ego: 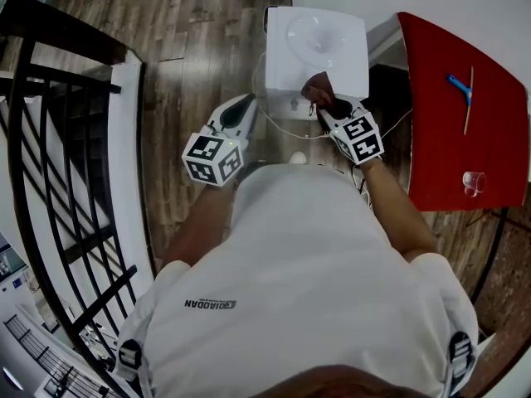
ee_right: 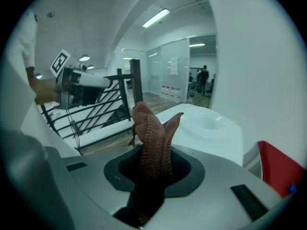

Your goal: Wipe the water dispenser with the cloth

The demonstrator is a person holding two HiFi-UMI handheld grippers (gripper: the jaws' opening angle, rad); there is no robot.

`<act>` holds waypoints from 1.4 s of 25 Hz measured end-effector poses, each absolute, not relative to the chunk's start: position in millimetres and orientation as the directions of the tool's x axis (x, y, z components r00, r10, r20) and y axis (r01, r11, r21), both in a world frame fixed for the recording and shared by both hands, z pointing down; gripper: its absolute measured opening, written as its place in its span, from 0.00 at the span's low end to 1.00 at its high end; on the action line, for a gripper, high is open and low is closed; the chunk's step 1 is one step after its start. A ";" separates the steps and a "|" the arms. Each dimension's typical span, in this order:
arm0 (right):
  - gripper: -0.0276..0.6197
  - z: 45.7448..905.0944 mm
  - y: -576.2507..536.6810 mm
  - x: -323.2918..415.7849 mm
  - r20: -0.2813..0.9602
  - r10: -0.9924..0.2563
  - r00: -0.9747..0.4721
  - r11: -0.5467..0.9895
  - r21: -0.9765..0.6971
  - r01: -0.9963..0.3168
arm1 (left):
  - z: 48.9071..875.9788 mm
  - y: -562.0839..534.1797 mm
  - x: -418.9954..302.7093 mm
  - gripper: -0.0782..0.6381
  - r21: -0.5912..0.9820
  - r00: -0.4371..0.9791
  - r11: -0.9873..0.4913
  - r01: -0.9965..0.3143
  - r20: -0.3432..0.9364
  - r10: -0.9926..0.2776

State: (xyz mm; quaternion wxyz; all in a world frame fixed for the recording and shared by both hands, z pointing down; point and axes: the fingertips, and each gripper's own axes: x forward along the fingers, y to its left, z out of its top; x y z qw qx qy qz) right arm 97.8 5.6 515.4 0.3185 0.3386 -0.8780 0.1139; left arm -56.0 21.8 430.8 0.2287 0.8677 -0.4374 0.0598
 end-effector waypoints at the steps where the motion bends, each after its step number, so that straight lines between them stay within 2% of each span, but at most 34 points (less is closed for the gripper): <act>1: 0.18 520.8 11.3 75.9 0.656 -0.486 -0.577 0.786 0.040 -0.616 | 430.0 26.8 -61.1 0.10 0.344 0.610 -0.512 -0.787 0.305 -0.731; 6: 0.18 549.6 30.0 -2.9 0.757 -0.360 -0.546 0.909 0.153 -0.387 | 434.2 52.9 -91.1 0.10 0.352 0.598 -0.492 -0.796 0.334 -0.729; 10: 0.18 572.5 31.7 -28.6 0.812 -0.325 -0.485 0.931 0.184 -0.315 | 437.6 67.3 -112.4 0.10 0.359 0.584 -0.472 -0.805 0.340 -0.737; 22: 0.18 594.8 17.1 3.0 0.824 -0.394 -0.407 0.836 0.137 -0.532 | 442.7 90.8 -127.3 0.10 0.328 0.624 -0.532 -0.780 0.356 -0.696; 28: 0.18 597.8 18.0 38.1 0.828 -0.404 -0.388 0.803 0.119 -0.584 | 438.5 81.4 -124.0 0.10 0.324 0.611 -0.520 -0.790 0.354 -0.708; 35: 0.18 598.5 13.4 87.3 0.825 -0.434 -0.363 0.757 0.116 -0.643 | 439.4 63.4 -86.8 0.10 0.325 0.645 -0.558 -0.764 0.348 -0.680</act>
